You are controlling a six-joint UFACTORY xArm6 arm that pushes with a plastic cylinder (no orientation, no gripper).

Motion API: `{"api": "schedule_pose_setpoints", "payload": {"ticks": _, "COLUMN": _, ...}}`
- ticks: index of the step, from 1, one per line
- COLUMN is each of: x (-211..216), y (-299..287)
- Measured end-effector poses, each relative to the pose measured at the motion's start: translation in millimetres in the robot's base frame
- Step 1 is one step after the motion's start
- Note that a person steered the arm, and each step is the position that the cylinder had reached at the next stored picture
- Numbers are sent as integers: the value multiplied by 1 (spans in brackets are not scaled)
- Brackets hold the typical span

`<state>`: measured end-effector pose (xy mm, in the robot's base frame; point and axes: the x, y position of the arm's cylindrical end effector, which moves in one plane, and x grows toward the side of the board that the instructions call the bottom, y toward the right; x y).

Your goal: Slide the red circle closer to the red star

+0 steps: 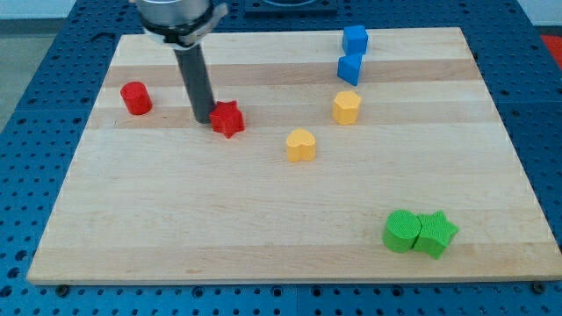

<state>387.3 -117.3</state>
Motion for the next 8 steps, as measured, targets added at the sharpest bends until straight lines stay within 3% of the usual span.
{"api": "schedule_pose_setpoints", "payload": {"ticks": 3, "x": -12, "y": -78}}
{"api": "schedule_pose_setpoints", "payload": {"ticks": 8, "x": -11, "y": -156}}
